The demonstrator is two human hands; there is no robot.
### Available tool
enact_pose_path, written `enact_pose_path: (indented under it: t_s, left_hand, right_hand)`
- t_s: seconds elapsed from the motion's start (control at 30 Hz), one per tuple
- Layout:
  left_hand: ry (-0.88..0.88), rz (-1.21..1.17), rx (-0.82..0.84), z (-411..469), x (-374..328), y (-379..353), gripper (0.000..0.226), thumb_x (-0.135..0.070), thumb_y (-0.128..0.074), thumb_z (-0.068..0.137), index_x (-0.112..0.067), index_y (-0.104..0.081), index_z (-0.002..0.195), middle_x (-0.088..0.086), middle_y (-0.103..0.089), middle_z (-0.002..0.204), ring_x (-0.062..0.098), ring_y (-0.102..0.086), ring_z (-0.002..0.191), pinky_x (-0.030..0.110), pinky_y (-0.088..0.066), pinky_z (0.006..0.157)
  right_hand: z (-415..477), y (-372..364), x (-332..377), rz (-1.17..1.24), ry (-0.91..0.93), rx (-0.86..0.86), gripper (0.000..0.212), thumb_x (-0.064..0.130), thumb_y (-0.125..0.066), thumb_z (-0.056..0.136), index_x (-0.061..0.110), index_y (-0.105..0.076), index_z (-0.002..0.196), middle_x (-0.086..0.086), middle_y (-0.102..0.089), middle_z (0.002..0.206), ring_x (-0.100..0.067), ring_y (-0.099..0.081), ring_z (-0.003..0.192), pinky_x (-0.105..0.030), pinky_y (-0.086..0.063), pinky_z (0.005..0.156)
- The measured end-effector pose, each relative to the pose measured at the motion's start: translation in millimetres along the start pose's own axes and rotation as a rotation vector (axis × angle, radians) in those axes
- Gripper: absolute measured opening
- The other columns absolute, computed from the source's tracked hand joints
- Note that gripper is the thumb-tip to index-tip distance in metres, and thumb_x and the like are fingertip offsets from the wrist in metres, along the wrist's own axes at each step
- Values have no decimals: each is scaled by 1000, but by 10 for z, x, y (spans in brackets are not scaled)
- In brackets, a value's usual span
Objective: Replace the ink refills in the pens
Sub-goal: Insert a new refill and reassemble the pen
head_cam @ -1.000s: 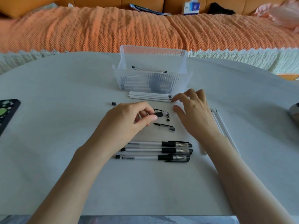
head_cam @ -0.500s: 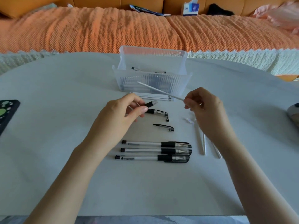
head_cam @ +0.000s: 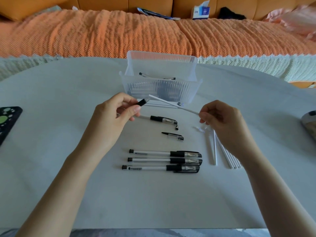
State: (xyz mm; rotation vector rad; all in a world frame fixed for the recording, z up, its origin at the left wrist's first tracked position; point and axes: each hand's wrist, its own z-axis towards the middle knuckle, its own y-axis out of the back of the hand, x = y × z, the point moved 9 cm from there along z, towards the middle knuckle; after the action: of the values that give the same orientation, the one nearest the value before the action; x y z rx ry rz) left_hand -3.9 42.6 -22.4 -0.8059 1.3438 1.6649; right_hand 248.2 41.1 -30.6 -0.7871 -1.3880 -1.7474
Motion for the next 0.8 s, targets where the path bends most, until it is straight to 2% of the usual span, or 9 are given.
enact_pose_path:
  t_s: [0.1, 0.23, 0.47, 0.57, 0.7, 0.8]
  left_hand:
    - [2, 5, -10, -1, 13, 21, 3, -19, -62, 88, -21, -60, 86, -12, -69, 81, 11, -64, 69, 43, -53, 81]
    - [1, 8, -19, 4, 16, 45, 3, -19, -62, 88, -21, -61, 86, -12, -69, 81, 10, -63, 68, 40, -53, 81]
    - [-4, 58, -15, 5, 7, 53, 4, -17, -65, 85, -16, -63, 89, -7, -70, 79, 10, -63, 71, 12, -46, 69]
    - [-20, 102, -11, 12, -5, 75, 7, -18, -68, 83, -20, -64, 89, -7, -69, 82, 9, -62, 76, 17, -45, 73]
    - [-56, 165, -21, 13, -39, 121, 9, -19, -70, 80, -21, -66, 88, -7, -67, 83, 4, -60, 78, 8, -42, 73]
    - [-75, 192, -11, 5, -56, 131, 10, -19, -72, 79, -23, -67, 87, -8, -68, 82, 5, -61, 77, 16, -46, 77]
  right_hand:
    - [6, 21, 23, 37, 8, -10, 21, 4, -61, 85, 22, -59, 73, 15, -63, 61, -2, -54, 59, -15, -42, 62]
    - [-5, -2, 28, 20, 12, 21, 20, 4, -61, 85, 21, -59, 74, 13, -63, 63, -3, -53, 59, -20, -42, 63]
    - [-6, -5, 25, -40, 8, 32, 19, 6, -63, 84, 22, -60, 74, 9, -64, 68, -4, -54, 59, -23, -40, 62]
    - [-9, -9, 30, -75, 14, 36, 18, 6, -63, 83, 21, -60, 74, 5, -64, 66, -6, -53, 59, -20, -39, 61]
    - [-20, -23, 41, -111, 21, 50, 16, 4, -62, 83, 17, -60, 74, 6, -61, 62, -5, -50, 57, -14, -36, 57]
    - [-27, -27, 51, -145, 33, 53, 14, 2, -62, 83, 14, -60, 75, 5, -61, 63, -5, -49, 57, -12, -36, 58]
